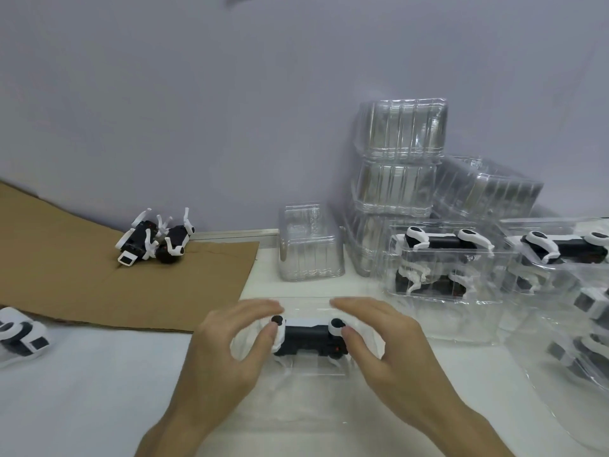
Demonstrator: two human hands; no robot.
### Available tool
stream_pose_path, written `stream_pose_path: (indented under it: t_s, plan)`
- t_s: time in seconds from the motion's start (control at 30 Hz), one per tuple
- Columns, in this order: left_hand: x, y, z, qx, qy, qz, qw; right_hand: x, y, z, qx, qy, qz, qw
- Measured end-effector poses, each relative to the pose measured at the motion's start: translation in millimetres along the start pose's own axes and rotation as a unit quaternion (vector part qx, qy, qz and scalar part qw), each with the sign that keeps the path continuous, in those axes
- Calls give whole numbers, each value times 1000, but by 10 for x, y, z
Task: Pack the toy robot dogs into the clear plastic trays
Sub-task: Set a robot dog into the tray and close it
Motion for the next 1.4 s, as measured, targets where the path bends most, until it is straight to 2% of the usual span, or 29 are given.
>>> stream_pose_path:
  t_s: [0.1, 0.2, 0.3, 0.37, 0.47, 0.57, 0.67, 0.73, 0.9, 1.0, 1.13, 1.3, 1.4]
  plan:
    - [-14, -32, 61, 48, 32, 63, 996, 35, -11, 6, -9, -39, -31, 999]
    - [10, -61, 141, 42, 56, 55, 996, 5, -6, 48, 14, -57, -7, 998]
    - [6, -54, 183, 21, 63, 58, 996, 32, -13, 106, 22, -104, -32, 994]
    - [23, -36, 150, 14, 25, 43, 999, 35, -9, 105, 8, -78, -28, 997]
    - [57, -23, 65, -5, -67, -9, 998, 12, -1, 56, -9, -19, -5, 1000]
    - [137, -16, 26, -34, -92, -100, 990, 22, -1, 47, 22, -20, -11, 1000]
    - [245, -5, 56, 49, -193, -274, 941, 31, -25, 80, 117, -56, -15, 991]
    - [312, -15, 66, 95, -213, -316, 920, 36, -41, 86, 160, -94, -27, 982]
    - [333, -20, 53, 97, -204, -326, 918, 207, 79, -68, 178, -41, -36, 982]
    - [309, -53, 114, 119, -219, -304, 919, 373, 156, 48, 230, -58, -79, 968]
    - [304, -68, 181, 117, -265, -291, 912, 453, 189, 264, 240, -85, -105, 961]
    - [303, -50, 193, 113, -335, -308, 883, 372, 194, 259, 233, -123, -87, 961]
    - [264, -56, 258, 140, -402, -327, 844, 320, 136, 119, 233, -138, -89, 959]
Point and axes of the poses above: each hand's wrist, its own y-axis towards the middle knuckle, its own z-axis out of the palm, x = y × z, the point moved 2 cm from there along y, towards the middle knuckle, and after that the axes turned 2 degrees about y, right-handed, at the moved point
